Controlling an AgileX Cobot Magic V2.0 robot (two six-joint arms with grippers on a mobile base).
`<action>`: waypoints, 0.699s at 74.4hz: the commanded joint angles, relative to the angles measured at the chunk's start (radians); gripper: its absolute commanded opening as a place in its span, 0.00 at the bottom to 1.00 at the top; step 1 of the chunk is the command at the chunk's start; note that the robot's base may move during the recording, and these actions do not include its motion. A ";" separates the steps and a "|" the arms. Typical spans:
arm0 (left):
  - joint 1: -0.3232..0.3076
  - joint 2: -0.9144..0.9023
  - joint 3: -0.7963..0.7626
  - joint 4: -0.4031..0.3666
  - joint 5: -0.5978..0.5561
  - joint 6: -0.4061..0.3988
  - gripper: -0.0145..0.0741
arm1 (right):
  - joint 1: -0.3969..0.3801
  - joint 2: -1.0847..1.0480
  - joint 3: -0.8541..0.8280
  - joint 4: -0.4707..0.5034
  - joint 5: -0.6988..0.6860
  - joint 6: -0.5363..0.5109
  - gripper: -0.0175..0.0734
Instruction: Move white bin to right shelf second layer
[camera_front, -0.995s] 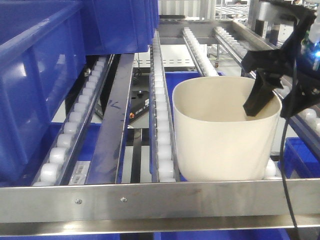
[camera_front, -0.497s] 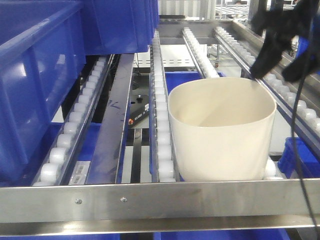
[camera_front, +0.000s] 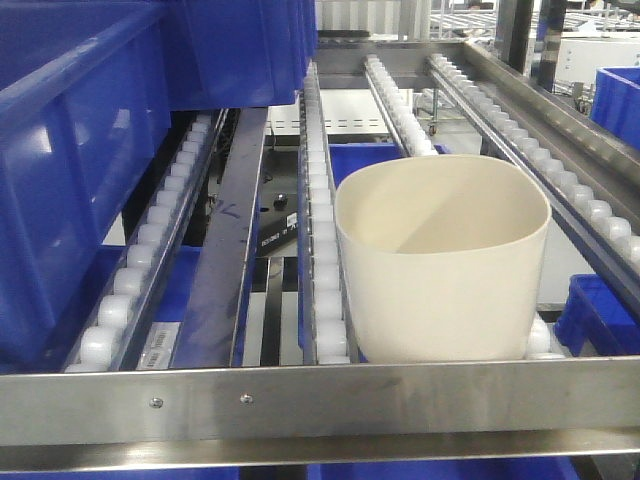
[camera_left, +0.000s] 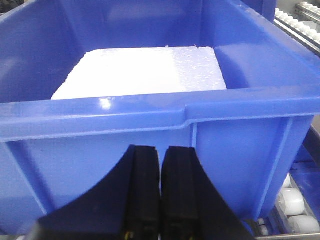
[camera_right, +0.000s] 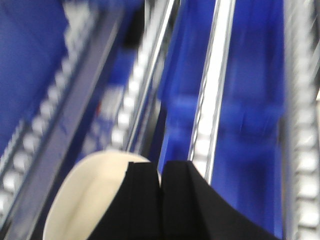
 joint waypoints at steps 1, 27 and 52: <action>-0.003 -0.014 0.037 0.000 -0.087 -0.005 0.26 | -0.002 -0.101 0.045 0.005 -0.153 -0.009 0.25; -0.003 -0.014 0.037 0.000 -0.087 -0.005 0.26 | -0.006 -0.352 0.237 0.005 -0.234 -0.009 0.25; -0.003 -0.014 0.037 0.000 -0.087 -0.005 0.26 | -0.006 -0.353 0.240 0.005 -0.230 -0.009 0.25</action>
